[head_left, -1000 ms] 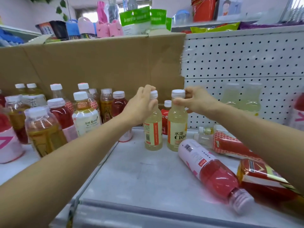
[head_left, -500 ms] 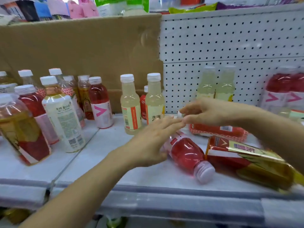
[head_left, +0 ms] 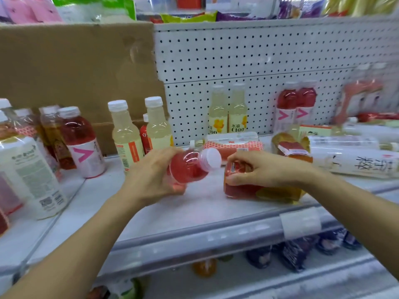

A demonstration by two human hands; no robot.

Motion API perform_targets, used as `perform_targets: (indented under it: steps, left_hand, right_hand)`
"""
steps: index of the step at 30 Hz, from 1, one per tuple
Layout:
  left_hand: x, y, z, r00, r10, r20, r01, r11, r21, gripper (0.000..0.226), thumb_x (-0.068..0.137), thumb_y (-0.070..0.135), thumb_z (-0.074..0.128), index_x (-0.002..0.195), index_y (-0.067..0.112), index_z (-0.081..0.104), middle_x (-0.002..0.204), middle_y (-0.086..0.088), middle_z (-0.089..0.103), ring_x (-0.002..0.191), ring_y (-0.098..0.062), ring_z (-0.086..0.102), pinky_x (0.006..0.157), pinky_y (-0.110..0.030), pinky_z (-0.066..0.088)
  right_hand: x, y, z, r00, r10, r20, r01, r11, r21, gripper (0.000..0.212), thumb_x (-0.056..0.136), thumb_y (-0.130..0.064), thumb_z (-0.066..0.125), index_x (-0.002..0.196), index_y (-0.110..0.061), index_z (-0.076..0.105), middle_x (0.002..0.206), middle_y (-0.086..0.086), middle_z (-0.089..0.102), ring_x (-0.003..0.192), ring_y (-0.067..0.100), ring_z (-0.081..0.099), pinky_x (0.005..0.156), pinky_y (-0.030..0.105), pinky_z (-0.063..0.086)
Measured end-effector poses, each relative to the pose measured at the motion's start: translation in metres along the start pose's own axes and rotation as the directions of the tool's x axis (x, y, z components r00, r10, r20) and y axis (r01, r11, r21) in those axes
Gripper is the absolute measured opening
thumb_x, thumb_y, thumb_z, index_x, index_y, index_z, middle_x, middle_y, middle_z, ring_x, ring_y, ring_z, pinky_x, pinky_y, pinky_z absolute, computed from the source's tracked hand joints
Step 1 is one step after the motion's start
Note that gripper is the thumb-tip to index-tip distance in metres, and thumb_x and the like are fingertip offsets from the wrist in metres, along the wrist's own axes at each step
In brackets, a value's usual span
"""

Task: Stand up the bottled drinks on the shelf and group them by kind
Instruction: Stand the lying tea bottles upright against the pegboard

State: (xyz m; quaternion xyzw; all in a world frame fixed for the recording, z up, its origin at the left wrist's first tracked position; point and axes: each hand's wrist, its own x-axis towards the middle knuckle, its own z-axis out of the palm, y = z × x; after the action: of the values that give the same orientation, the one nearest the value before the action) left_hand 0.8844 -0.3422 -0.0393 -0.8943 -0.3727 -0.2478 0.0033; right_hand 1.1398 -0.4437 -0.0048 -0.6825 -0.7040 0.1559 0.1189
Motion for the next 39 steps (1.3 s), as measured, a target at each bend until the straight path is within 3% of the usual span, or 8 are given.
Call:
perform_targets:
  steps: [4, 9, 12, 20, 26, 30, 34, 39]
  left_hand:
    - [-0.013, -0.005, -0.009, 0.968, -0.219, -0.120, 0.200, 0.967, -0.155, 0.072, 0.064, 0.057, 0.080, 0.126, 0.034, 0.052, 0.110, 0.011, 0.067, 0.096, -0.018, 0.061, 0.081, -0.040, 0.053]
    - [-0.025, -0.033, -0.009, 0.850, -0.510, -0.131, 0.436, 0.821, -0.368, 0.092, 0.049, 0.091, 0.065, 0.124, 0.039, 0.049, 0.110, 0.010, 0.071, 0.100, -0.021, 0.068, 0.084, -0.048, 0.057]
    - [-0.033, -0.038, -0.008, 0.791, -0.592, -0.156, 0.508, 0.777, -0.372, 0.090, 0.050, 0.091, 0.060, 0.121, 0.037, 0.047, 0.109, 0.008, 0.070, 0.099, -0.023, 0.068, 0.084, -0.052, 0.056]
    - [-0.050, -0.020, -0.006, 0.765, -0.619, -0.177, 0.513, 0.752, -0.413, 0.080, 0.079, 0.065, 0.068, 0.140, 0.025, 0.034, 0.133, 0.002, 0.060, 0.117, -0.026, 0.060, 0.096, -0.047, 0.048]
    - [-0.050, -0.022, -0.008, 0.779, -0.609, -0.149, 0.523, 0.763, -0.381, 0.078, 0.085, 0.060, 0.064, 0.144, 0.023, 0.028, 0.138, 0.002, 0.057, 0.122, -0.024, 0.058, 0.096, -0.042, 0.045]
    - [-0.052, -0.019, -0.009, 0.774, -0.604, -0.191, 0.528, 0.782, -0.332, 0.077, 0.085, 0.062, 0.062, 0.142, 0.023, 0.028, 0.138, 0.000, 0.056, 0.122, -0.025, 0.057, 0.093, -0.045, 0.047]
    - [-0.051, -0.022, -0.009, 0.766, -0.626, -0.149, 0.507, 0.730, -0.458, 0.072, 0.087, 0.054, 0.066, 0.143, 0.027, 0.029, 0.137, 0.003, 0.055, 0.121, -0.021, 0.057, 0.098, -0.044, 0.047]
    - [-0.061, -0.007, -0.001, 0.763, -0.623, -0.173, 0.467, 0.716, -0.519, 0.077, 0.090, 0.040, 0.067, 0.150, 0.031, 0.020, 0.148, 0.003, 0.040, 0.131, -0.018, 0.048, 0.110, -0.045, 0.042]
  right_hand:
    - [-0.028, 0.025, -0.011, 0.976, 0.167, 0.140, -0.143, 0.975, -0.171, 0.083, 0.078, -0.052, 0.075, 0.144, -0.039, 0.027, 0.125, -0.012, 0.050, 0.103, 0.009, 0.054, 0.091, 0.027, 0.046]
    - [-0.049, 0.042, -0.019, 0.959, 0.257, 0.120, -0.222, 0.944, -0.244, 0.065, 0.076, -0.041, 0.076, 0.125, -0.033, 0.034, 0.116, -0.006, 0.054, 0.094, 0.008, 0.053, 0.074, 0.023, 0.043]
    - [-0.048, 0.035, -0.017, 0.980, 0.193, 0.055, -0.180, 0.966, -0.184, 0.064, 0.072, -0.042, 0.081, 0.118, -0.031, 0.037, 0.107, -0.007, 0.055, 0.091, 0.009, 0.056, 0.077, 0.028, 0.050]
    - [-0.036, -0.046, -0.045, 0.983, -0.052, -0.178, 0.034, 0.994, -0.099, 0.071, 0.048, -0.057, 0.083, 0.106, -0.028, 0.056, 0.100, -0.009, 0.064, 0.089, 0.013, 0.063, 0.083, 0.040, 0.055]
    - [-0.004, -0.093, -0.033, 0.920, -0.176, -0.349, 0.236, 0.962, 0.136, 0.059, 0.061, -0.039, 0.090, 0.105, -0.019, 0.055, 0.092, -0.001, 0.066, 0.082, 0.016, 0.067, 0.069, 0.034, 0.058]
    - [0.023, -0.111, -0.014, 0.911, -0.198, -0.361, 0.315, 0.900, 0.300, 0.057, 0.071, -0.029, 0.087, 0.116, -0.018, 0.054, 0.102, 0.005, 0.070, 0.088, 0.020, 0.071, 0.066, 0.043, 0.062]
    - [0.042, -0.113, -0.007, 0.929, -0.186, -0.320, 0.299, 0.887, 0.352, 0.082, 0.078, -0.036, 0.082, 0.145, -0.026, 0.036, 0.105, -0.002, 0.060, 0.086, 0.015, 0.067, 0.063, 0.040, 0.063]
    - [0.051, -0.080, -0.009, 0.918, -0.286, -0.273, 0.365, 0.879, 0.308, 0.090, 0.080, -0.047, 0.076, 0.152, -0.039, 0.021, 0.123, -0.010, 0.053, 0.102, 0.010, 0.062, 0.087, 0.038, 0.057]
